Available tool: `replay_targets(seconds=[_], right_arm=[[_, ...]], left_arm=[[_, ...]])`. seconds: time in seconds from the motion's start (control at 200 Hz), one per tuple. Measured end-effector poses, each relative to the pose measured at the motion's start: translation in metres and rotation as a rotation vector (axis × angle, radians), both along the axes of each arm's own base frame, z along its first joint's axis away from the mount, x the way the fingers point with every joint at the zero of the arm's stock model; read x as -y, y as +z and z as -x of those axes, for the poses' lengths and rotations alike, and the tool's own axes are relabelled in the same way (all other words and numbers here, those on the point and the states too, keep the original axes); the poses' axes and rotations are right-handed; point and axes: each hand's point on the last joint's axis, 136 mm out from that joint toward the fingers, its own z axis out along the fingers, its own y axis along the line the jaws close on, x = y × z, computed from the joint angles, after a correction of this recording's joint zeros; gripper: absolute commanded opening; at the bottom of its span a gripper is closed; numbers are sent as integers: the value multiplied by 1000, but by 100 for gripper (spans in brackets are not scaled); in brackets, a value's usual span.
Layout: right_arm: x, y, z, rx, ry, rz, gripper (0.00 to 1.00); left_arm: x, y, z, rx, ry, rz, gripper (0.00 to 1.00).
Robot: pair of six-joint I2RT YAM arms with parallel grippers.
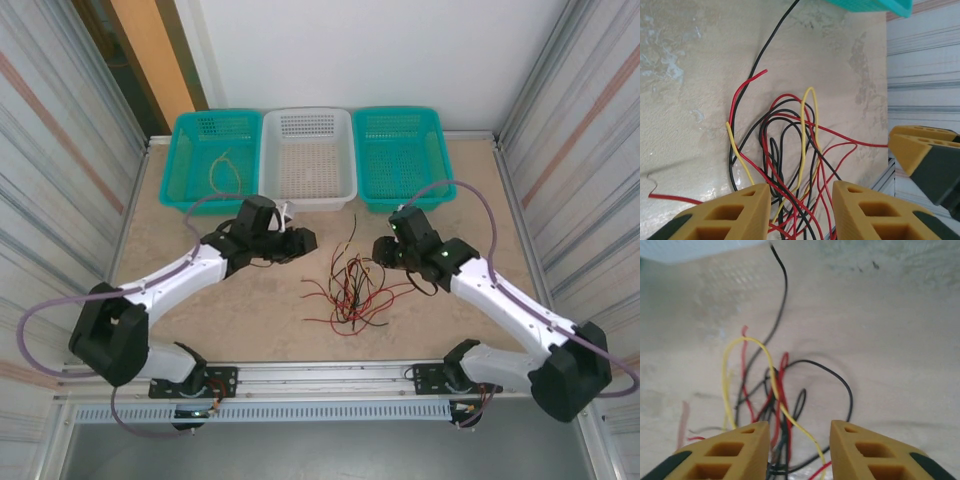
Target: Untangle the cables
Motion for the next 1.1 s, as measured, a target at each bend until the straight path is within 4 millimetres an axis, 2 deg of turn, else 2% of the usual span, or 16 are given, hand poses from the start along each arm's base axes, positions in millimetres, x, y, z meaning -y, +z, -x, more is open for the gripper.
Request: replay_targets(seconds=[0.08,0.15,0.266,0.376,0.541,0.641,0.712,0.822,0.867,1.007,1.097], right_arm=[[-4,-11,0,-52,12,26,30],[-8,-10,-3,-65,18,37,29],[-18,7,-10,-31,29,30,30],[-25,25,-13,15,41,14,30],[-22,32,-15,33,29,1,30],[-21,33,-16,34,26,-2,30],[-21,34,-15,33,29,-14,29],[-23,34,-15,38,35,-43,31],[-24,34,-14,38,39,-52,32],[-24,36,-13,47,43,-66,33],[-25,40,-12,60,47,-78,39]], left_arm=[[10,-8,-5,-18,-21,-5,39],[24,-9,-12,-18,-46,-1,39],[53,-8,-30,10,-93,14,37],[71,-21,-47,13,-117,-1,35],[74,-55,-48,-45,-133,-46,35],[77,-63,-45,-62,-151,-68,35],[80,-62,-42,-57,-164,-69,32],[87,-58,-37,-53,-197,-44,13],[91,-55,-35,-45,-214,-25,0],[100,-40,-30,-15,-251,19,0],[95,-14,-25,34,-261,25,0]])
